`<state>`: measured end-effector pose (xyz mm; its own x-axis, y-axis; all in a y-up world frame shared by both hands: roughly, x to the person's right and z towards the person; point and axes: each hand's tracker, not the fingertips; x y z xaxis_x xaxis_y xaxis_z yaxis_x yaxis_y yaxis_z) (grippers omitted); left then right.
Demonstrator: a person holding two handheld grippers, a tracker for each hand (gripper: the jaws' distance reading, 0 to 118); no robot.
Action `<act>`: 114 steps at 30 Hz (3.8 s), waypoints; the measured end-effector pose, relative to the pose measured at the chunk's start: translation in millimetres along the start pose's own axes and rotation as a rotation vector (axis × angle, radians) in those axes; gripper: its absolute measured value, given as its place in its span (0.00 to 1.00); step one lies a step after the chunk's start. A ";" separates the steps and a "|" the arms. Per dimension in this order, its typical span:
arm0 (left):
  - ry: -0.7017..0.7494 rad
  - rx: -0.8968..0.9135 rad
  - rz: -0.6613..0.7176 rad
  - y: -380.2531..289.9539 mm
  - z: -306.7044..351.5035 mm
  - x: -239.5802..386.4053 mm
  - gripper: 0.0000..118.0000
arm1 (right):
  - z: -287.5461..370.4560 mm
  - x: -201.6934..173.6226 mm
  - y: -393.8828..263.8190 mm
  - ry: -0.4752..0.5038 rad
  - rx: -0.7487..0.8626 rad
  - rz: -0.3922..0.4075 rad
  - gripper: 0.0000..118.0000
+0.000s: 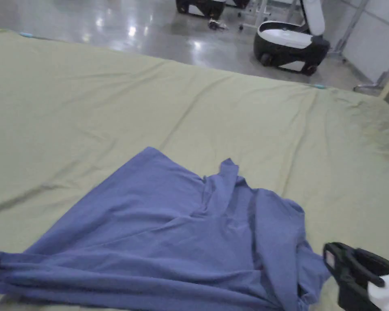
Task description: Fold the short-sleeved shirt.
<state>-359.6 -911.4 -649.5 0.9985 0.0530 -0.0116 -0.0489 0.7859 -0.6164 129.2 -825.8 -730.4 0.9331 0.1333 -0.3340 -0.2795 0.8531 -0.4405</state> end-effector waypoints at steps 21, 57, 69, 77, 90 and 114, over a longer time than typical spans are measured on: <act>0.010 -0.071 -0.013 26.9 -12.8 11.9 0.04 | -292.2 76.8 40.3 0.122 -0.450 -0.140 0.03; 0.089 0.593 -0.035 401.1 176.7 -4.3 0.03 | 133.6 117.2 329.3 -0.234 0.468 -0.111 0.03; 0.209 0.641 0.017 517.4 106.4 -12.3 0.03 | 52.0 118.2 436.4 -0.342 0.584 -0.067 0.03; 0.273 0.625 -0.065 571.1 18.2 -11.2 0.03 | -33.2 146.9 497.7 -0.371 0.596 -0.088 0.03; 0.301 0.605 -0.027 601.4 -92.3 -19.9 0.03 | -164.8 156.9 520.9 -0.436 0.588 -0.055 0.03; 0.218 0.207 0.050 321.4 -271.7 -30.8 0.03 | -309.4 114.1 207.8 -0.229 0.181 -0.110 0.03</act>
<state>-399.7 -827.8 -1061.1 0.9751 -0.0210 -0.2208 -0.0799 0.8955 -0.4378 107.7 -789.4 -1117.9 0.9879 0.1284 -0.0869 -0.1489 0.9417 -0.3016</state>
